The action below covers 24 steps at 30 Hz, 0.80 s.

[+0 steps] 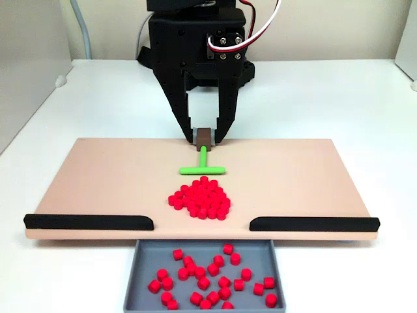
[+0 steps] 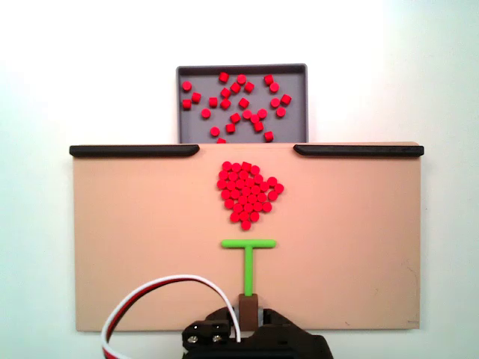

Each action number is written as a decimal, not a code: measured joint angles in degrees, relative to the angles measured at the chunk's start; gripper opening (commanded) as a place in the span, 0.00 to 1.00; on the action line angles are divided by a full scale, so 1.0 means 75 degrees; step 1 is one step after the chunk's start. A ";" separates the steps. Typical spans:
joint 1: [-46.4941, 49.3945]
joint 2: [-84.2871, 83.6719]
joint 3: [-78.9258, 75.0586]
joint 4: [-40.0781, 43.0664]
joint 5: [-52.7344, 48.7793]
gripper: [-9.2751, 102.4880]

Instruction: Gather the bottom side granules

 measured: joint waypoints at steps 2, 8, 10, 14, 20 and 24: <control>0.0012 -0.0012 0.0000 0.0000 0.0000 0.08; 0.0023 -0.0105 -0.0023 -0.0047 0.0000 0.08; 0.0035 -0.0176 -0.0023 -0.0070 0.0000 0.08; 0.0000 -0.0246 -0.0059 -0.0070 0.0000 0.08; 0.0000 -0.0375 -0.0164 -0.0070 0.0000 0.08; 0.0000 -0.0375 -0.0176 -0.0070 0.0000 0.08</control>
